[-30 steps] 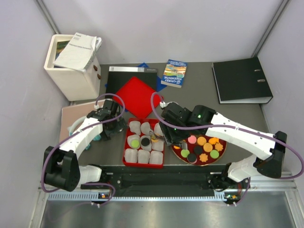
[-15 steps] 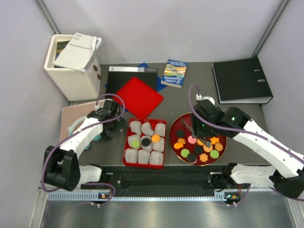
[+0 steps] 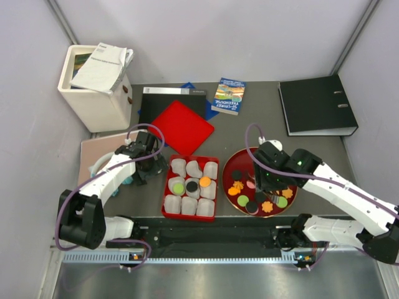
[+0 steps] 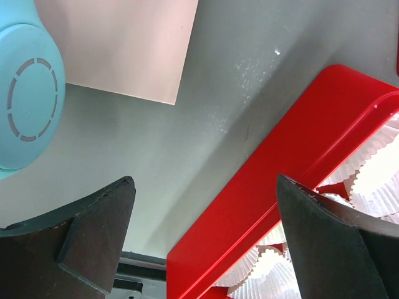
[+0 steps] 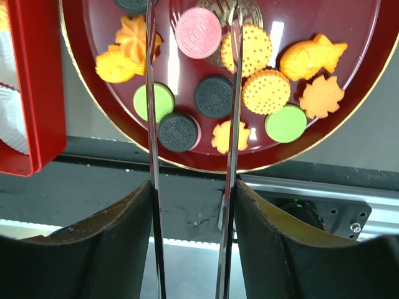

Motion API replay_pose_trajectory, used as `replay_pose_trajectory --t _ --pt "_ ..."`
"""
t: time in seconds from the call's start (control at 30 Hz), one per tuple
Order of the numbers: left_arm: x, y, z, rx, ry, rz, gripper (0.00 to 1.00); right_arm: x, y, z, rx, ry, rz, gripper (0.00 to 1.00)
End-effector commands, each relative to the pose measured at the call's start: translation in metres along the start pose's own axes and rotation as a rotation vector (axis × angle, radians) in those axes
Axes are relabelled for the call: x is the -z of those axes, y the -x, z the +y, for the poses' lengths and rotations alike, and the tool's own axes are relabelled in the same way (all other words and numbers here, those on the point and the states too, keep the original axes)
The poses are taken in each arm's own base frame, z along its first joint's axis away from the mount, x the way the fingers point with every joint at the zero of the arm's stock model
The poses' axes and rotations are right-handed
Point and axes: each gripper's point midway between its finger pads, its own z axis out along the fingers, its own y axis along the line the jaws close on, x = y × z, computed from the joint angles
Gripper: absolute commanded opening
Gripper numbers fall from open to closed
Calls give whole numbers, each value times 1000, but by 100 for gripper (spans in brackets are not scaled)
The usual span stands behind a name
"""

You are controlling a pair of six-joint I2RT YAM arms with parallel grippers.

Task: Pack the cookies

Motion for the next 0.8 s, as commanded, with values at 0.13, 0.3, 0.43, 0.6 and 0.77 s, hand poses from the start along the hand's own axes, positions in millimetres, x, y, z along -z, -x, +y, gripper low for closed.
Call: replay_pose_trajectory --t 0.13,0.3,0.43,0.6,0.77 --pt "12 21 -11 32 -12 -51 99 -8 -10 -3 -8 4 11 52" --pt "20 31 -14 45 -5 -68 99 -14 -16 -7 -2 -8 20 53" --pt "20 30 -14 47 -5 -61 99 -18 -15 -2 9 11 22 53" --pt "19 29 -13 44 -3 -59 99 -20 -8 5 24 26 12 53" --pt "18 28 -11 38 5 -58 99 -24 -8 9 43 26 28 53"
